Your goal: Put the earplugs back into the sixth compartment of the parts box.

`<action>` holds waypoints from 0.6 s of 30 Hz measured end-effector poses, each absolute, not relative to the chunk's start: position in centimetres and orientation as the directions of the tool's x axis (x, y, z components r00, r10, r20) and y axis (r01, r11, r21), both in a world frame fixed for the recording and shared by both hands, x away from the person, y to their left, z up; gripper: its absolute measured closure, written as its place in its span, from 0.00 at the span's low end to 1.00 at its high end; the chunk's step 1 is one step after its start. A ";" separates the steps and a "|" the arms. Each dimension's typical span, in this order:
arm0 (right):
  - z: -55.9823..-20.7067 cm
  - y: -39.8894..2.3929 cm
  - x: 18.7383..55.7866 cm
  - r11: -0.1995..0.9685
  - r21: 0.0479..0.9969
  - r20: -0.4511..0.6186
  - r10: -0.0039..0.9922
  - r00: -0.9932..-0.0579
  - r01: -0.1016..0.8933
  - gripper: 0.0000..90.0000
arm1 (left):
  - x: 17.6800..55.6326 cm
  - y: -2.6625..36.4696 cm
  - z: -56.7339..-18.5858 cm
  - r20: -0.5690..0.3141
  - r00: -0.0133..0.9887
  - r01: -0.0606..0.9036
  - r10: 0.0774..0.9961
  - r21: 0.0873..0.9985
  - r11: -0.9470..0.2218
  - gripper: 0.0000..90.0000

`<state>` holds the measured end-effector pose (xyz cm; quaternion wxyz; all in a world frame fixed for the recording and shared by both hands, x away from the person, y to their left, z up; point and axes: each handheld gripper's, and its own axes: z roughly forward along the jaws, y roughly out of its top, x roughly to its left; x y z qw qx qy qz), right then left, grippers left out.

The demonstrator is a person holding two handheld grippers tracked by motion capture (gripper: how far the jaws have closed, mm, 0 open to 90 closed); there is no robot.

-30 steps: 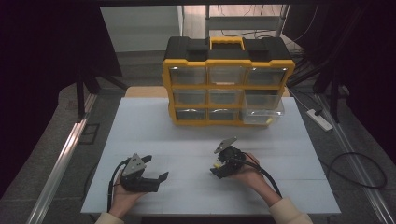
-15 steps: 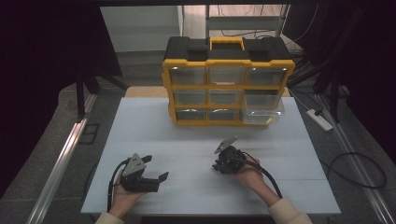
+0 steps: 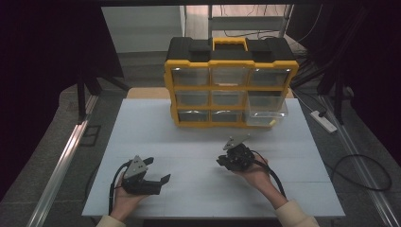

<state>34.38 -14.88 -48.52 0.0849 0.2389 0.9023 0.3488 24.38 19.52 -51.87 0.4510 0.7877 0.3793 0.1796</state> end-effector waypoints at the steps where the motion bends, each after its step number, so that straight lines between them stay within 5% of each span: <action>1: -48.2 -15.1 34.4 0.626 0.685 0.023 0.493 -0.870 0.373 0.88 | 24.4 19.5 -51.9 -0.058 0.647 0.435 0.760 0.847 -0.306 0.10; 18: -42.3 -18.0 33.6 0.409 0.865 0.027 0.539 -0.842 0.290 0.89 | 24.4 19.5 -51.9 -0.058 0.646 0.435 0.761 0.847 -0.305 0.10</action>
